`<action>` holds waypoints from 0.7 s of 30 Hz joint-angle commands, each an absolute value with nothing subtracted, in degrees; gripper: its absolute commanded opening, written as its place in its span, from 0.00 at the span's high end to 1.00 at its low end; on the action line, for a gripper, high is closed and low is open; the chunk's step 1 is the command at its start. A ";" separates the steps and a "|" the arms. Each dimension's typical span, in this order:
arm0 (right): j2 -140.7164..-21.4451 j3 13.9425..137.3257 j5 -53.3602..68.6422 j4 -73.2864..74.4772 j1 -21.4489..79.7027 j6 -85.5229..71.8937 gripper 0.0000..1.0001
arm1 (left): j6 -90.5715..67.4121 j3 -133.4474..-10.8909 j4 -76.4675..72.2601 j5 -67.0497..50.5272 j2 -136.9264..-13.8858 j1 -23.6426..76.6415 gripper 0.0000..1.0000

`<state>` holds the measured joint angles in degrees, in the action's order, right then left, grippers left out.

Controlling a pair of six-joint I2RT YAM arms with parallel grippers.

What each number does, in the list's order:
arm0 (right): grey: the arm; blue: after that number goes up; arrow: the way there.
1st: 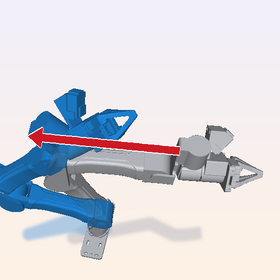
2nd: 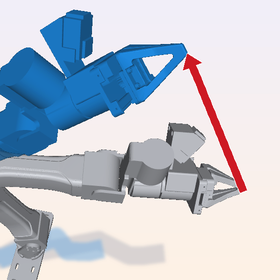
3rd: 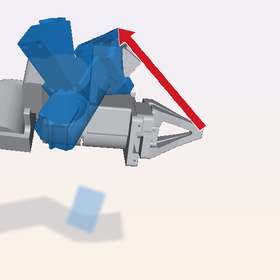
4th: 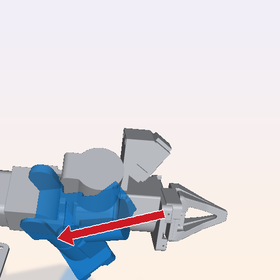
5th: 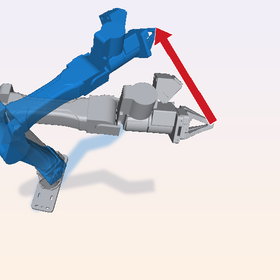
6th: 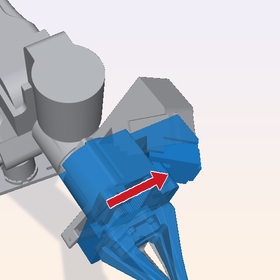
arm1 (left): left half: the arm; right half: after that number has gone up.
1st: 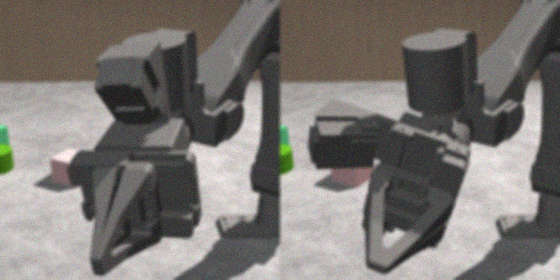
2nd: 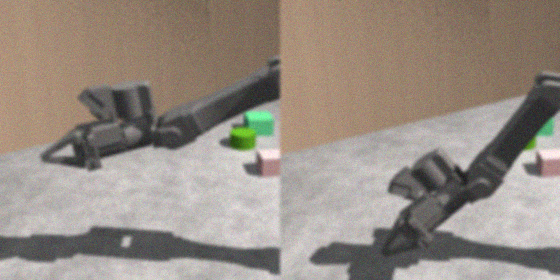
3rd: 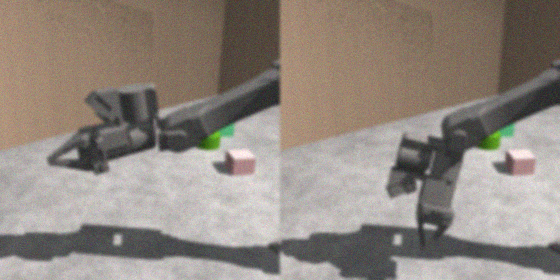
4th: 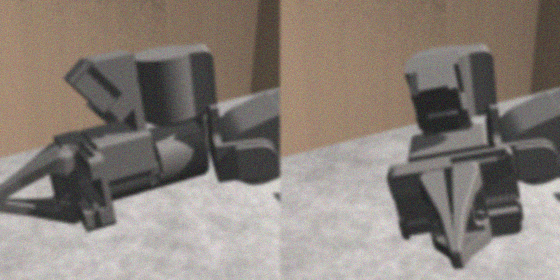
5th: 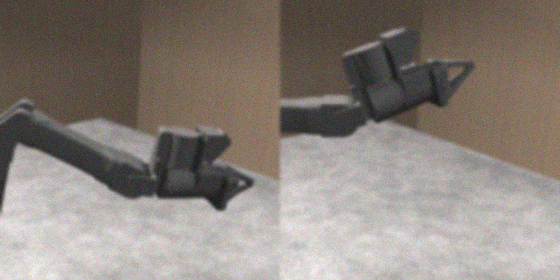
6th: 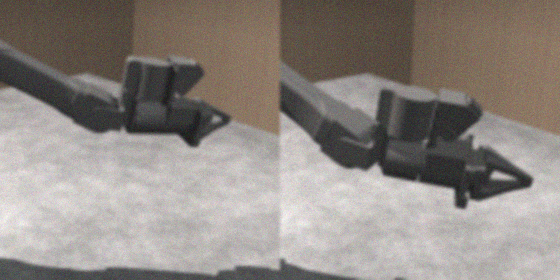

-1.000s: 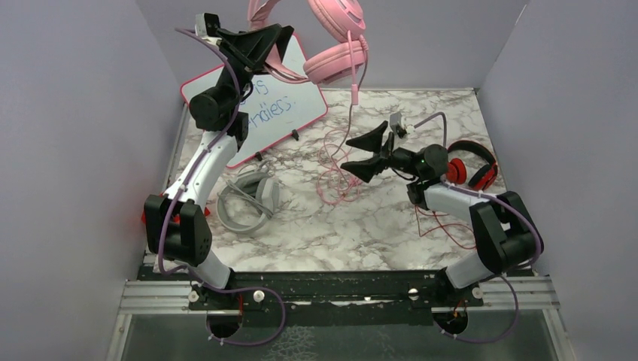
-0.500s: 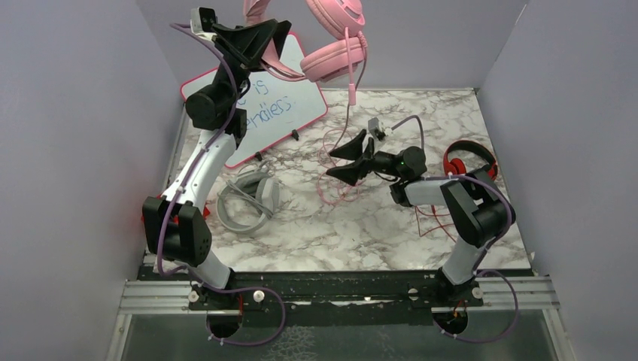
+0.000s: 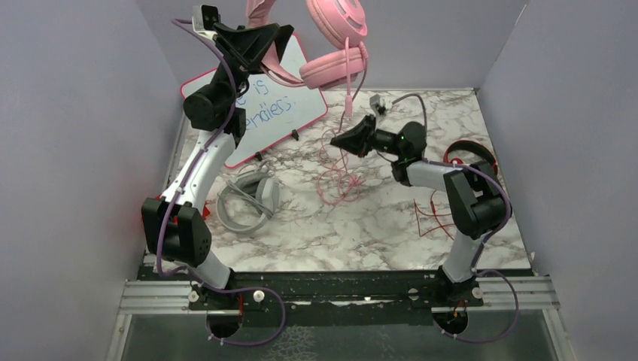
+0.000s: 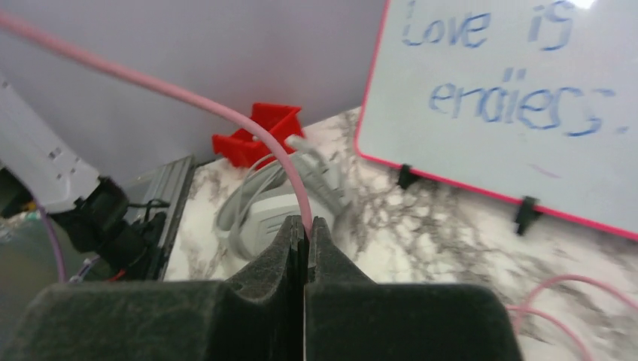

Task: Wrap the headphones
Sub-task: Wrap the headphones cable around the headphones.

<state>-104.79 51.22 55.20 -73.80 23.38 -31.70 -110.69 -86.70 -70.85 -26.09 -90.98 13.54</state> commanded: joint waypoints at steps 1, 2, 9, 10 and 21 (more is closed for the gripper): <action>-105.55 68.72 57.20 -47.93 15.81 -28.82 0.99 | -110.91 -86.59 -74.36 -37.17 -87.88 14.63 0.87; -107.52 75.42 57.80 -37.65 14.92 -24.64 0.99 | -109.99 -83.74 -74.10 -39.55 -86.32 15.17 0.87; -124.12 125.21 57.28 10.28 10.47 -10.35 0.99 | -104.19 -63.18 -70.99 -44.92 -79.83 18.15 0.87; -125.92 130.68 56.02 14.17 10.27 -9.24 0.99 | -101.76 -61.60 -68.64 -45.56 -79.08 18.50 0.87; -118.85 137.11 46.88 23.67 10.11 -4.19 0.99 | -74.76 -55.33 -41.80 -43.78 -76.44 19.00 0.88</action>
<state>-123.94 136.70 50.81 15.94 9.80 -7.66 -85.32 -55.09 -48.88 -46.00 -78.30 19.29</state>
